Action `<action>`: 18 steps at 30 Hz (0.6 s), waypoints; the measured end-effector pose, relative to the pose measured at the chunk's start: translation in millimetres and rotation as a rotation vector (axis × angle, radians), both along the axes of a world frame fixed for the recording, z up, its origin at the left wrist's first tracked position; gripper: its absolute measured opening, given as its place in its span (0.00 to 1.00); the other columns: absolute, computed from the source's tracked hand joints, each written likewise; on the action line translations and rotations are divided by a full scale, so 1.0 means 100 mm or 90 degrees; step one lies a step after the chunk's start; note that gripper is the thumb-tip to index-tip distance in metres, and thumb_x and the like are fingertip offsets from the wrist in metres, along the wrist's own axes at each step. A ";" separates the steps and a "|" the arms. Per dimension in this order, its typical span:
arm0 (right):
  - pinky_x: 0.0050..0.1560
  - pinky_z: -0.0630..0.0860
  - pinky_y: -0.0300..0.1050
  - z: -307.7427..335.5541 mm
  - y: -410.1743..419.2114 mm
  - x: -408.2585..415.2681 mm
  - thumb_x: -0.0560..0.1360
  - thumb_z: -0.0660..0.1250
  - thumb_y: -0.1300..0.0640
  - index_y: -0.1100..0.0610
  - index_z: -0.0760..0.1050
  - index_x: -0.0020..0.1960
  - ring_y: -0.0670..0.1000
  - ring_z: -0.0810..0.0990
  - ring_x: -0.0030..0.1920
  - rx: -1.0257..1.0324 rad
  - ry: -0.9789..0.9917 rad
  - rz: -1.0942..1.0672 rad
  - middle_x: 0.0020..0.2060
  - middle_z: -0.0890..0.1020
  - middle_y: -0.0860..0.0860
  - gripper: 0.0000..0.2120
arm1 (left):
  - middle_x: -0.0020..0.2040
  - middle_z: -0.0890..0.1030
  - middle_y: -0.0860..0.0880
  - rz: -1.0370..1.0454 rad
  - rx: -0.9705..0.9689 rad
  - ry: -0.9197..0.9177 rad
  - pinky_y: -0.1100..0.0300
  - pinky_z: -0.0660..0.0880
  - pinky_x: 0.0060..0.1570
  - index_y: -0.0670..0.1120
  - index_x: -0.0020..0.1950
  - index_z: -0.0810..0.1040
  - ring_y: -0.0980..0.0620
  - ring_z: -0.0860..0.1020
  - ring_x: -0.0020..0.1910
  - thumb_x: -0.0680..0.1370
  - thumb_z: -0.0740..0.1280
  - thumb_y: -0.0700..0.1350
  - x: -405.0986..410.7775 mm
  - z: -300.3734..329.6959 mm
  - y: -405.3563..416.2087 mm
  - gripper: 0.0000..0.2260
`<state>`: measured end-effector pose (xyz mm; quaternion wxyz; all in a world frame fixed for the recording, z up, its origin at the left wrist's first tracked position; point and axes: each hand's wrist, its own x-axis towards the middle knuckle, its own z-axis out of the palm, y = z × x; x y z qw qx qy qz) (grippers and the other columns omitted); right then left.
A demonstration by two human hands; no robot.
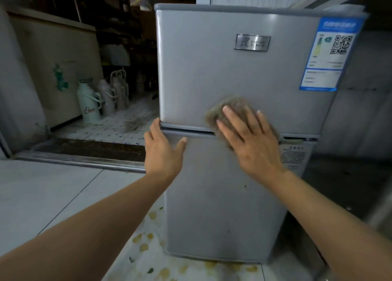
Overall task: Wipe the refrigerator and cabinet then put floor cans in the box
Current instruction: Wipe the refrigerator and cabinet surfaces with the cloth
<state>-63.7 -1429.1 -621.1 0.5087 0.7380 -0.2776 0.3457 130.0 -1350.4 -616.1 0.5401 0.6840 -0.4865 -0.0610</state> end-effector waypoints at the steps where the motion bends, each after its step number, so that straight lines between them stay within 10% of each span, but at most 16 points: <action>1: 0.74 0.47 0.53 0.06 -0.03 -0.04 0.74 0.60 0.60 0.53 0.58 0.75 0.61 0.59 0.71 0.006 -0.055 0.007 0.74 0.59 0.50 0.30 | 0.69 0.64 0.44 0.001 -0.005 -0.006 0.53 0.68 0.60 0.48 0.74 0.55 0.45 0.67 0.66 0.74 0.68 0.50 0.02 -0.02 -0.01 0.33; 12: 0.74 0.46 0.55 -0.78 0.10 -0.46 0.70 0.67 0.56 0.52 0.54 0.75 0.58 0.58 0.72 0.061 0.107 -0.034 0.73 0.58 0.48 0.38 | 0.63 0.68 0.44 -0.003 -0.031 -0.021 0.57 0.69 0.56 0.43 0.67 0.64 0.49 0.70 0.58 0.73 0.70 0.51 0.14 -0.11 -0.11 0.28; 18: 0.73 0.48 0.59 -0.17 -0.03 -0.29 0.73 0.60 0.52 0.54 0.56 0.75 0.63 0.59 0.70 0.082 -0.174 -0.010 0.74 0.55 0.53 0.31 | 0.63 0.68 0.45 -0.005 -0.035 -0.016 0.56 0.69 0.56 0.43 0.67 0.64 0.49 0.70 0.57 0.73 0.70 0.52 0.14 -0.13 -0.09 0.28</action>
